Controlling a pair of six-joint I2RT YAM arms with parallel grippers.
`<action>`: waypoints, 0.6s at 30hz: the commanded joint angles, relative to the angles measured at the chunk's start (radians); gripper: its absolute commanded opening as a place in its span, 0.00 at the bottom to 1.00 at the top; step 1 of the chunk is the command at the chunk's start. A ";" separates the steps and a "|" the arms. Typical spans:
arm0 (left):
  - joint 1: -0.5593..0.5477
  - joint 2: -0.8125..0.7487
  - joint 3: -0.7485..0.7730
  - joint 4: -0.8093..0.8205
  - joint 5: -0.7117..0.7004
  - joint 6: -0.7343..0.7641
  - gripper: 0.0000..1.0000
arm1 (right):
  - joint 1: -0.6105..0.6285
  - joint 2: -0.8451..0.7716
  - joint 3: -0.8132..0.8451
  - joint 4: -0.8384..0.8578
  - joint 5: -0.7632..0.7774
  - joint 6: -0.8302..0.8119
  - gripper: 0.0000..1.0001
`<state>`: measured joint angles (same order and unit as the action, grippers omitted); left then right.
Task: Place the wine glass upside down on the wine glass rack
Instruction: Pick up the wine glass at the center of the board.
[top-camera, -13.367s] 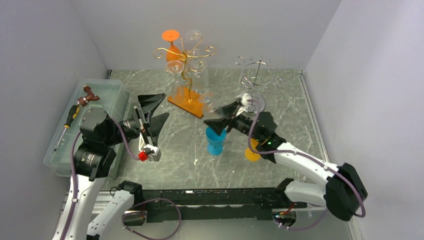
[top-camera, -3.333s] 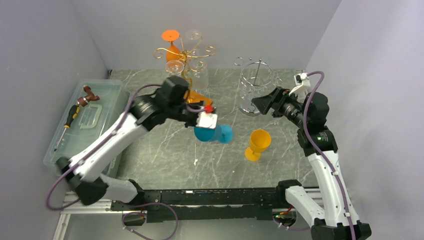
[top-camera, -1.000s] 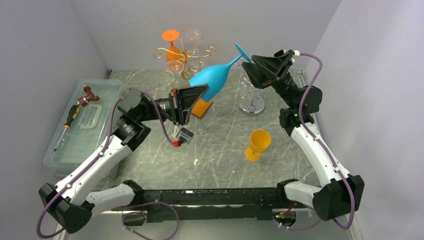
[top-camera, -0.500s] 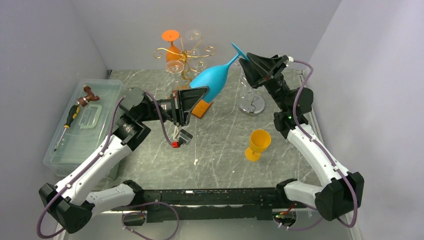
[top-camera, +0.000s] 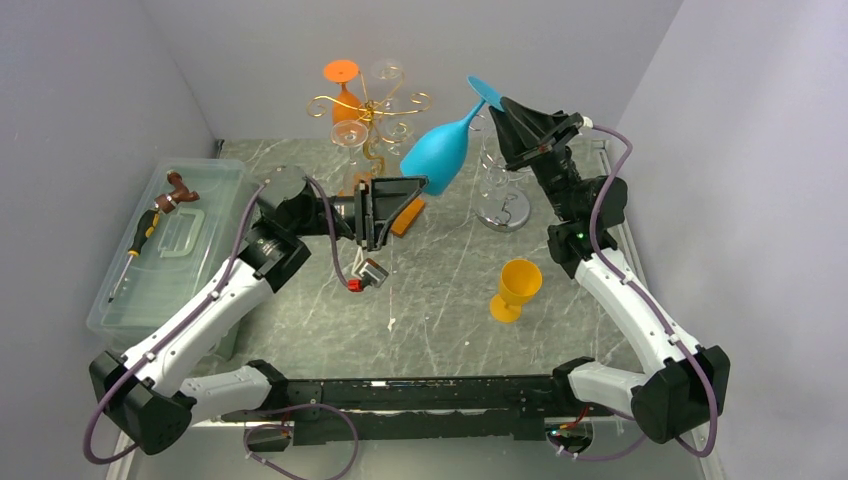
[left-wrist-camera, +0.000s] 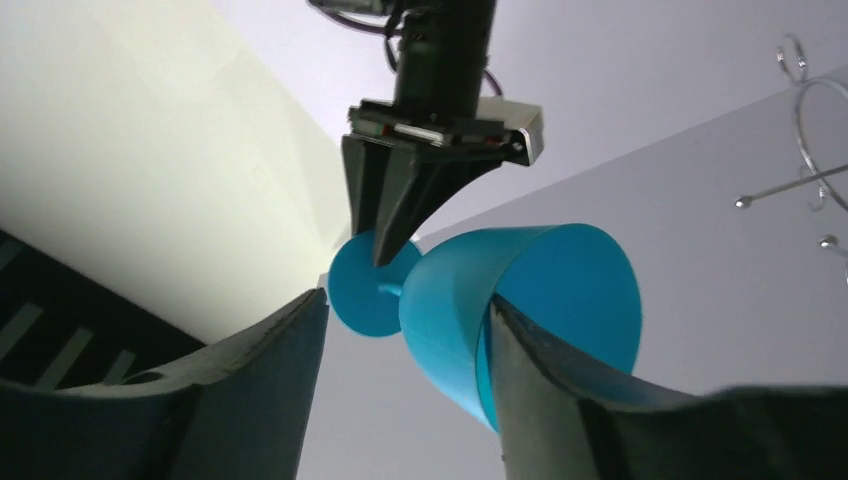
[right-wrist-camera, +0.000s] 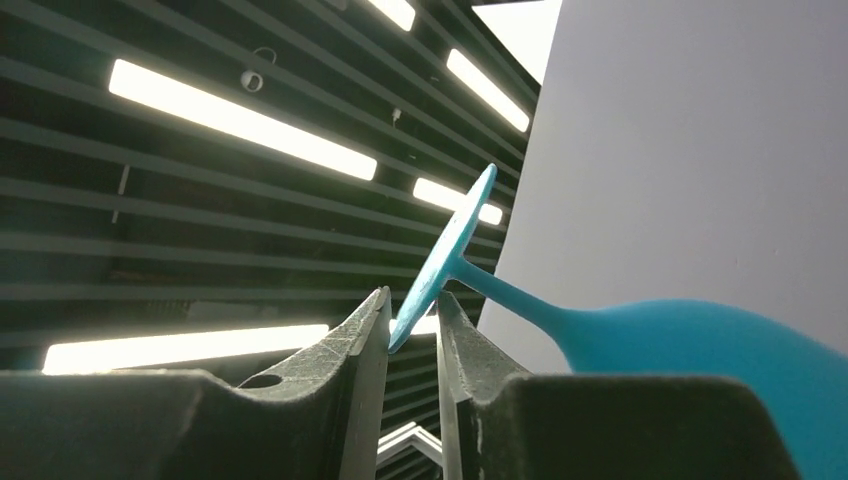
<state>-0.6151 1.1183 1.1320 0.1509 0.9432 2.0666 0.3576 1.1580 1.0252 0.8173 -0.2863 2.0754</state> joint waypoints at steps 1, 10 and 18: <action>-0.003 0.000 -0.031 0.003 0.033 0.567 0.79 | -0.002 -0.017 0.031 0.068 0.066 0.029 0.00; -0.001 -0.040 -0.073 0.037 -0.014 0.468 0.99 | 0.000 -0.035 0.007 0.071 0.018 0.003 0.00; -0.002 -0.079 -0.097 0.071 -0.063 0.376 0.99 | -0.035 -0.040 0.068 -0.090 -0.117 -0.156 0.00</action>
<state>-0.6151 1.0714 1.0451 0.1642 0.9028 2.0708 0.3511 1.1431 1.0222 0.8009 -0.3084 2.0071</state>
